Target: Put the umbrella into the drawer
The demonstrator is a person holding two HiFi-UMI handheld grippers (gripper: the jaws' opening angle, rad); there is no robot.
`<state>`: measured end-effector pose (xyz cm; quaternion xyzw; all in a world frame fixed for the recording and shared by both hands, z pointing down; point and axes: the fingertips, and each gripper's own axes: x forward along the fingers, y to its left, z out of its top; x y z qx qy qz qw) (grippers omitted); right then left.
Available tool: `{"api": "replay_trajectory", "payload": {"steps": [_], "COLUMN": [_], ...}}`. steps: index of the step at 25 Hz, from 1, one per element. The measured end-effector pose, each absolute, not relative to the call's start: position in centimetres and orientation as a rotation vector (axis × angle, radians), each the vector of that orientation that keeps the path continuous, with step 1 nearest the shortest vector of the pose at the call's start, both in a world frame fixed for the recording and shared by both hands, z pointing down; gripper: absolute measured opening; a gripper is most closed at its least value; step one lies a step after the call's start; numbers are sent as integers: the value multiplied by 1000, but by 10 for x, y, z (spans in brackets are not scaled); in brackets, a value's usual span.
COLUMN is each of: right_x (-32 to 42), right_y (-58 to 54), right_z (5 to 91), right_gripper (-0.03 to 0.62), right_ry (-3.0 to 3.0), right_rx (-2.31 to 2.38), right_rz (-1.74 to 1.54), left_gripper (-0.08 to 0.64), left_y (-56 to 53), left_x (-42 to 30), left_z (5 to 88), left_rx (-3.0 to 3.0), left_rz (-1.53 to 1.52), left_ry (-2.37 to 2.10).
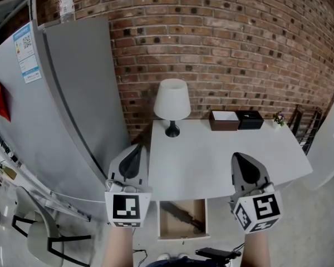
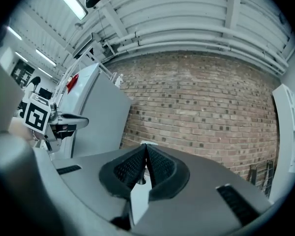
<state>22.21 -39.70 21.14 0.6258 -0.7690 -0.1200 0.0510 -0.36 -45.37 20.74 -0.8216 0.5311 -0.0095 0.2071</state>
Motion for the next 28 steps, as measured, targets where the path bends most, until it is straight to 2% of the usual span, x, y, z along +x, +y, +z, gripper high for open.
{"api": "replay_trajectory", "payload": {"steps": [28], "right_x": [217], "right_y": [-394], "right_z": [217], "right_gripper": [0], "right_ry": [-2209], "right_rx": [1938], "right_rz": [-490], "left_gripper": [2], "left_y": [-450], "left_x": [-12], "left_z": [211], "left_rx": [-2274], "left_rz": [-32], "left_ry": [1470]}}
